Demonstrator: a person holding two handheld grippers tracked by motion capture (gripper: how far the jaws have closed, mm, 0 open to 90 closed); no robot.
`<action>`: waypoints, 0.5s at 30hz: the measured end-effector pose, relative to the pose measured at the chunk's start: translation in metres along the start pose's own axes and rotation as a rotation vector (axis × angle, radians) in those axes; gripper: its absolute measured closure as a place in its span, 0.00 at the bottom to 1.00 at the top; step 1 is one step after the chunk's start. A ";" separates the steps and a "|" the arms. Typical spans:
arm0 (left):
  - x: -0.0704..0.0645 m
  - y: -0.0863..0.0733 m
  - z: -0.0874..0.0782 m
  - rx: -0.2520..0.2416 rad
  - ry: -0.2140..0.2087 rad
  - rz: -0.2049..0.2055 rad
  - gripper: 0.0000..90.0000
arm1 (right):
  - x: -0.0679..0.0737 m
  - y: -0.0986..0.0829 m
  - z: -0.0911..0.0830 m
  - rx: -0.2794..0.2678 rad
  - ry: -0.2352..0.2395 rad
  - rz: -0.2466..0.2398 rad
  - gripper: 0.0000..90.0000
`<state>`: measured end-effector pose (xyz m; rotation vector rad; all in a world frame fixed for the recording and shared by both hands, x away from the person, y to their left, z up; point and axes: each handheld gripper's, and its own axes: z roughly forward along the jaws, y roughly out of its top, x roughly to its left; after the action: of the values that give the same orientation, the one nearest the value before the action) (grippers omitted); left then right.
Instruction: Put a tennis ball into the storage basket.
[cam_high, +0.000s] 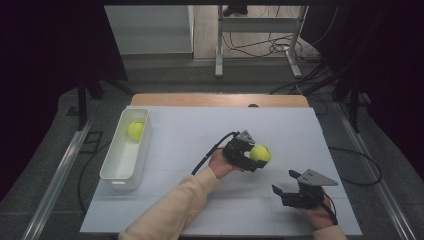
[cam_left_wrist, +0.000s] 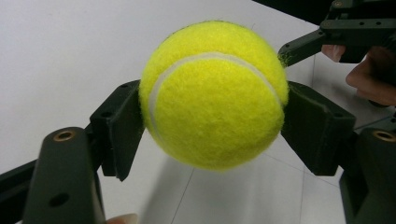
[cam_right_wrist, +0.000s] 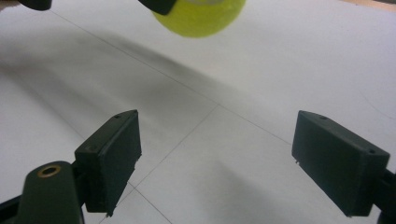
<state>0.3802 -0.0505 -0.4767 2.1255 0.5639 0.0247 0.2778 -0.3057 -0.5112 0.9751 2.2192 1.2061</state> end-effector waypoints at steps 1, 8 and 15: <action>0.000 0.000 -0.001 0.001 0.003 0.000 0.29 | 0.000 0.000 0.000 0.000 0.000 -0.001 0.18; 0.001 -0.005 -0.013 -0.004 0.009 0.004 0.29 | 0.000 0.000 0.000 -0.002 0.001 0.001 0.18; 0.000 -0.011 -0.026 -0.020 0.013 -0.007 0.29 | 0.000 0.000 0.000 -0.002 -0.001 0.000 0.18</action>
<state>0.3698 -0.0252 -0.4700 2.1053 0.5771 0.0404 0.2779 -0.3055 -0.5114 0.9748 2.2171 1.2072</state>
